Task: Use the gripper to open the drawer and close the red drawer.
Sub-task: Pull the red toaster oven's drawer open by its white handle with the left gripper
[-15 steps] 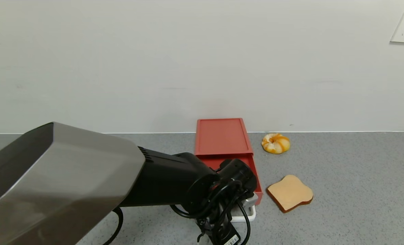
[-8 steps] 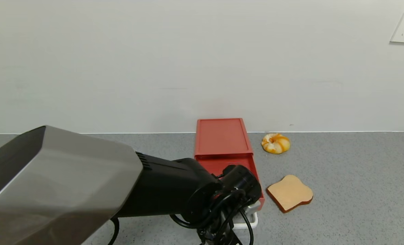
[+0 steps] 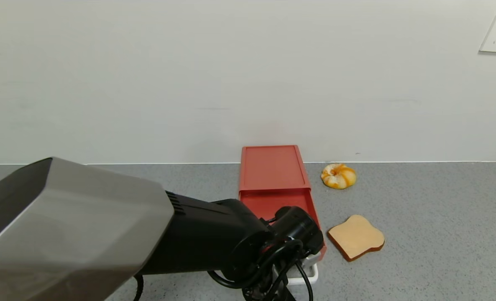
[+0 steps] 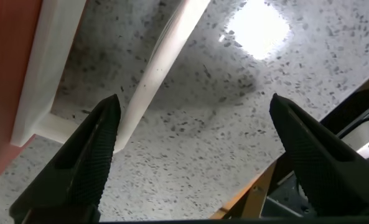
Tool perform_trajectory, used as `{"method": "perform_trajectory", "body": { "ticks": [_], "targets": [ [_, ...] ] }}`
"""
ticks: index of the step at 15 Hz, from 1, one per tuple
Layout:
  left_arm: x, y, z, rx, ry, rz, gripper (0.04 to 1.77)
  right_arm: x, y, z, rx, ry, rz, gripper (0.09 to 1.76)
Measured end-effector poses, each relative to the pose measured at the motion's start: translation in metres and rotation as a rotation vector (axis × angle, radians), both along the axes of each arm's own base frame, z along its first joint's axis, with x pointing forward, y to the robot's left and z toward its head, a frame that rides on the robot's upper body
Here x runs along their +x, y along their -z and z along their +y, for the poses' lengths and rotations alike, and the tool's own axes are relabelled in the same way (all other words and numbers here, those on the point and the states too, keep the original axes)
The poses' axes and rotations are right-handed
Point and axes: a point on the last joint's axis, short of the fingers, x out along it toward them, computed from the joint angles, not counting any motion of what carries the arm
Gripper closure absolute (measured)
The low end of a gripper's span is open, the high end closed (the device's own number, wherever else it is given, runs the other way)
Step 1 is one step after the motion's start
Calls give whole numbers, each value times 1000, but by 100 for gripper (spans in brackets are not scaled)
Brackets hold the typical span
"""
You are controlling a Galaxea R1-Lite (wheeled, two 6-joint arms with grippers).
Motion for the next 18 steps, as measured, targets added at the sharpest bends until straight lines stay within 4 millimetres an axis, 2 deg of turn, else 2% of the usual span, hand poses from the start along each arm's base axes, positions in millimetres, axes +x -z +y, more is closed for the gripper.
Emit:
{"method": "perform_trajectory", "body": {
  "ticks": [6,9,15,18],
  "targets": [
    [-3,-2,1,2,3,1,9,0,0,0,0,0,0,14],
    [-4,-11,4,-17,-2,-15,9,0,0,0,0,0,1,14],
    [-15,-52,19,-64,-69,-23,9,0,0,0,0,0,1,14],
    [-23,-78,34,-121,-114,-50,9,0,0,0,0,0,1,14]
  ]
}}
